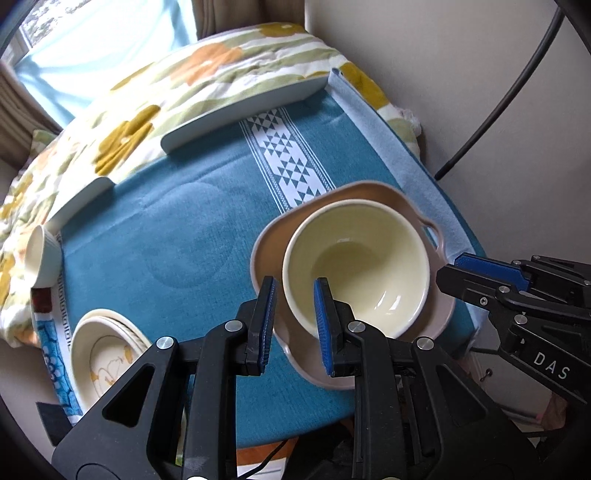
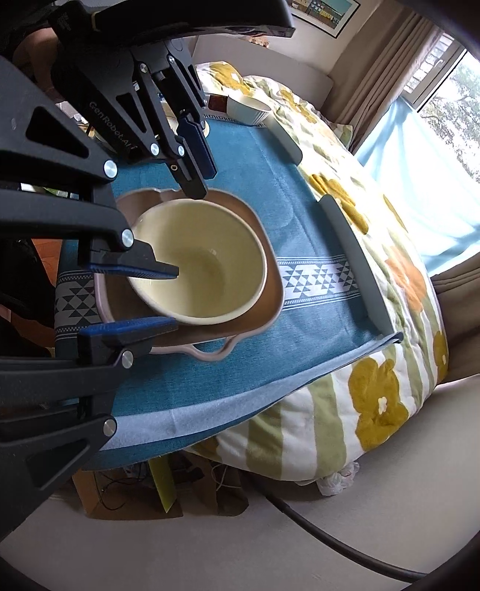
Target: Organize plates and bowls
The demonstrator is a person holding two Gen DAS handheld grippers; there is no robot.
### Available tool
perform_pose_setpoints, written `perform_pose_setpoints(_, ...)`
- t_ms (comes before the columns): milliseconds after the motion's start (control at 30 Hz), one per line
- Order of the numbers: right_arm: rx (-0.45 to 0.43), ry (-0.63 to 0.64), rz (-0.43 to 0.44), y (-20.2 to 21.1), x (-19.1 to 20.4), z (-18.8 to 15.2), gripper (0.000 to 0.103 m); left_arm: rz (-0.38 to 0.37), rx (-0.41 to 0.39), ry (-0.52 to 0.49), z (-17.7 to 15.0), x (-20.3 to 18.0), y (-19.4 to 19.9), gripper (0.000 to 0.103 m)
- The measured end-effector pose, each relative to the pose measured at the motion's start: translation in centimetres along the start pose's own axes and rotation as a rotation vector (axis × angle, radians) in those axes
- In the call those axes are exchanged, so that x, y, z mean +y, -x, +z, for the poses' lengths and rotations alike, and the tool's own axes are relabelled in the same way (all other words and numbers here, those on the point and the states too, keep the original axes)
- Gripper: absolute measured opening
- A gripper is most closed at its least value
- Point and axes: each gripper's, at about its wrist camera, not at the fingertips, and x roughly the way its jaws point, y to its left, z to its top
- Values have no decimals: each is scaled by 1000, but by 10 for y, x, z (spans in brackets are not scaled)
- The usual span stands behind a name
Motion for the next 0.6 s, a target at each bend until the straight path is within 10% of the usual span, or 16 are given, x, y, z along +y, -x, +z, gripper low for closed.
perform_pose_setpoints(300, -64, 234, 85, 38, 50, 25, 19, 80, -198, 278, -21, 74, 82, 22)
perform_pose_setpoints(367, -75, 305, 114, 40, 70, 31, 22, 96, -235, 342, -32, 94, 99, 73)
perform_pose_setpoints(433, -85, 365, 162, 39, 90, 35, 51, 132, -314, 405, -47, 112, 121, 102)
perform_pose_setpoints(500, -98, 417, 212, 37, 111, 37, 94, 168, -365, 450, -61, 129, 138, 103)
perform_pose_setpoints(600, -100, 483, 248, 27, 142, 41, 95, 218, -346, 501, -76, 155, 147, 103)
